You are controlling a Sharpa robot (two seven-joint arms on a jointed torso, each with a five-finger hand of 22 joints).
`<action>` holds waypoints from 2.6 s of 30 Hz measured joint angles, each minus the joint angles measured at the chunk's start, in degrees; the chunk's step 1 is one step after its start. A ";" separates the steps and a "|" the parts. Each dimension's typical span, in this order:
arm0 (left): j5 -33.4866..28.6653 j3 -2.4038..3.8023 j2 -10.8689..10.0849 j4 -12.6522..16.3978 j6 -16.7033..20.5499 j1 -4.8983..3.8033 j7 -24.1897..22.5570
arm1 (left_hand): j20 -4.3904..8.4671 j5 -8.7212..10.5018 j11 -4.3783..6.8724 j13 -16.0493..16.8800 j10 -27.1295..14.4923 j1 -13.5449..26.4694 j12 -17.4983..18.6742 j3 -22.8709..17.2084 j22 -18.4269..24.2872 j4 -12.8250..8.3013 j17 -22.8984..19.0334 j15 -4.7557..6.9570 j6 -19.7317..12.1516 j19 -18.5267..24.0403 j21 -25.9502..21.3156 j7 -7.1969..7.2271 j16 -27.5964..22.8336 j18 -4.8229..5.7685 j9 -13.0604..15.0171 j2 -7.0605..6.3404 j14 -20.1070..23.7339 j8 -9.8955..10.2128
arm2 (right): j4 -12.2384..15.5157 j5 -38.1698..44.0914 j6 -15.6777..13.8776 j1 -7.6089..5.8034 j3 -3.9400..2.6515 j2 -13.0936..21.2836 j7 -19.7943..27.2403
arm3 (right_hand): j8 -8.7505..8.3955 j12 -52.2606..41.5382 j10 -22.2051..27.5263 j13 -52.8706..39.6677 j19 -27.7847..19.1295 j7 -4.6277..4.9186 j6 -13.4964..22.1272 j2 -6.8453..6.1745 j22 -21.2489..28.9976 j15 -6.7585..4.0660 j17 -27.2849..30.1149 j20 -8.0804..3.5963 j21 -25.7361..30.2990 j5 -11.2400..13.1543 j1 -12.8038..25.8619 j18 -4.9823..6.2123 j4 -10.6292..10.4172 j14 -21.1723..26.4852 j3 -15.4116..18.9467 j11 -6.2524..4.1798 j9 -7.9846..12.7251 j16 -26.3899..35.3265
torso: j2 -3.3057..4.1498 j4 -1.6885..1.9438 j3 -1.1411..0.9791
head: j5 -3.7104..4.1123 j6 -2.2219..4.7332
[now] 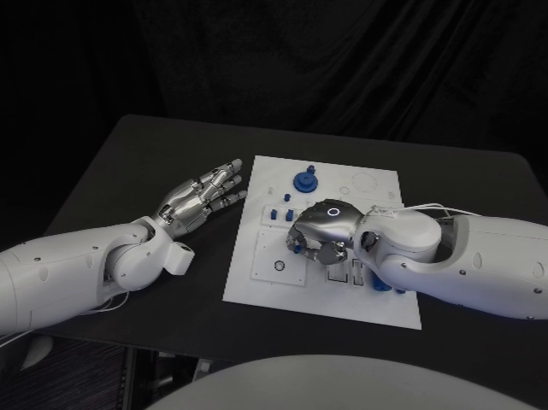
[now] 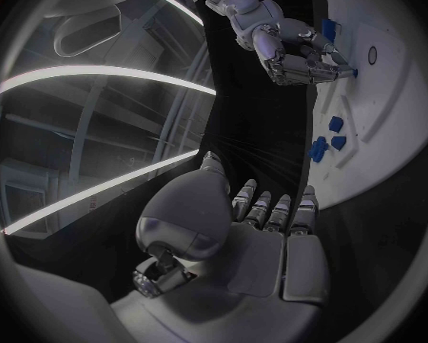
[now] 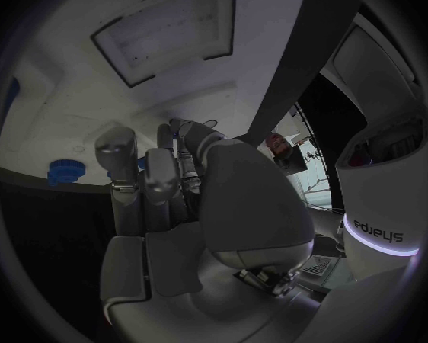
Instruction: Assemble the parts on the task board
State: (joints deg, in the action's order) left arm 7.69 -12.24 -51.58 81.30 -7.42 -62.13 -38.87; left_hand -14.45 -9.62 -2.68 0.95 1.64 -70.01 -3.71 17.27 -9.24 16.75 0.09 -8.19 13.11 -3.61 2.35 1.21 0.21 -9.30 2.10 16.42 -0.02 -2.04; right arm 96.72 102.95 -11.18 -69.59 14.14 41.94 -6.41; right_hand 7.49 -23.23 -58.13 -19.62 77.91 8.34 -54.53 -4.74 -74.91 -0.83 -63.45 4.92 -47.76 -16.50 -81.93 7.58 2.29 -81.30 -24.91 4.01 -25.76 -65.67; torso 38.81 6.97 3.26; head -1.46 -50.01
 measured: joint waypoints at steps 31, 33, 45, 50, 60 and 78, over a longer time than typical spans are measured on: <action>-0.01 0.00 -0.36 -0.07 -0.09 0.29 -0.02 | 0.44 2.05 0.00 -0.03 0.00 0.58 0.00 0.14 0.68 -0.07 -0.04 0.53 0.64 0.43 0.00 -0.18 0.00 0.00 0.14 0.11 0.08 0.00 | 4.61 -2.39 -7.37 -5.30 0.05 10.29 1.03 | -2.27 -3.70 25.86 -0.26 -4.78 -4.29 15.47 1.06 -0.04 3.41 8.02 3.18 12.99 1.10 2.39 1.39 -5.69 7.14 10.28 4.10 11.05 3.44 | -0.03 0.01 -0.02 | 1.14 0.00; -0.01 0.00 -0.45 0.13 0.00 0.29 -0.02 | 1.44 5.86 1.01 -0.03 0.05 3.44 0.00 1.34 0.92 0.01 -0.04 1.06 0.85 0.46 0.00 0.02 0.00 0.00 0.14 0.01 0.02 0.00 | 5.37 -3.98 -7.17 -6.98 0.00 12.35 0.75 | -2.27 -3.29 26.21 0.64 -4.38 -4.28 15.46 1.91 -0.04 3.97 7.67 3.58 12.26 -6.24 3.23 1.39 -6.41 6.59 9.57 4.62 11.58 2.79 | -0.03 0.01 -0.02 | 1.47 0.00; -0.02 0.00 -0.44 0.46 0.97 0.30 -0.03 | 2.47 5.79 1.16 -0.03 0.11 4.22 0.00 1.60 1.16 0.00 -0.02 1.96 1.15 0.41 0.00 0.32 0.00 0.00 0.14 -0.32 0.10 0.00 | 4.35 -10.65 -3.12 -9.72 0.04 19.45 -2.50 | -2.62 -1.76 24.95 6.10 -3.31 -3.62 14.09 2.04 -0.03 4.74 7.70 4.66 10.26 5.48 9.42 1.39 -11.55 6.26 12.98 5.14 13.68 0.43 | -0.02 0.01 -0.03 | 2.48 0.00; -0.02 0.00 -0.29 0.41 1.09 0.30 -0.03 | 2.48 5.32 1.15 -0.02 0.11 4.22 0.00 1.60 1.16 0.00 0.00 1.96 1.14 0.41 0.00 0.32 0.00 0.01 0.08 -0.32 0.10 0.00 | 3.27 -11.68 -1.92 -8.11 0.06 20.34 -3.17 | -2.62 -2.71 22.07 7.20 -2.55 -3.27 13.00 2.19 -0.02 4.38 7.51 4.39 9.16 3.35 8.60 1.38 -11.29 5.90 13.23 4.70 14.10 -0.27 | 0.01 0.00 -0.03 | 2.45 0.00; -0.02 0.00 -0.25 0.37 1.49 0.33 -0.03 | 2.67 2.84 0.39 0.00 0.45 2.77 -0.31 1.43 6.81 -0.17 0.00 1.95 0.25 2.87 -1.78 1.91 0.00 0.00 -0.11 -1.06 0.10 0.00 | 2.45 -12.52 -1.18 -5.13 0.08 20.48 -3.15 | -2.62 -2.96 20.65 8.15 -2.35 -2.02 12.56 1.79 -0.02 4.20 8.53 4.19 9.25 1.58 7.02 1.38 -10.03 5.72 13.18 4.38 14.68 -0.26 | 0.01 0.00 -0.05 | 2.58 0.00; 0.52 0.01 -0.56 0.88 3.18 0.42 -0.04 | 16.11 0.53 6.45 0.08 1.15 -0.93 -0.01 1.43 9.19 -0.17 -0.04 10.04 2.37 3.58 -2.01 1.96 0.00 1.83 -0.11 -4.40 -0.01 0.00 | 0.98 -12.89 0.57 -3.84 0.07 18.67 -1.98 | -3.49 -3.62 20.25 9.09 -2.76 1.63 15.65 0.98 -0.01 3.68 10.48 3.77 10.72 0.45 3.06 1.39 -6.85 6.25 12.26 3.97 15.69 0.69 | -0.03 0.02 -0.02 | 2.45 0.00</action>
State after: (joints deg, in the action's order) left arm 8.21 -12.24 -52.14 82.18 -4.24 -61.72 -38.91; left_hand 1.66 -9.08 3.77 1.03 2.79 -70.94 -3.72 18.70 -0.05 16.59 0.05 1.85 15.48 -0.03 0.34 3.17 0.21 -7.47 1.99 12.02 -0.03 -2.04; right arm 97.71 90.06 -10.61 -73.43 14.21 60.62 -8.39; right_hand 3.99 -26.85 -37.89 -10.53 75.15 9.98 -38.89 -3.77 -74.92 2.85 -52.97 8.70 -37.05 -16.05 -78.87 8.97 -4.56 -75.05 -12.66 7.98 -10.07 -64.98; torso 38.79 6.99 3.24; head 0.99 -50.01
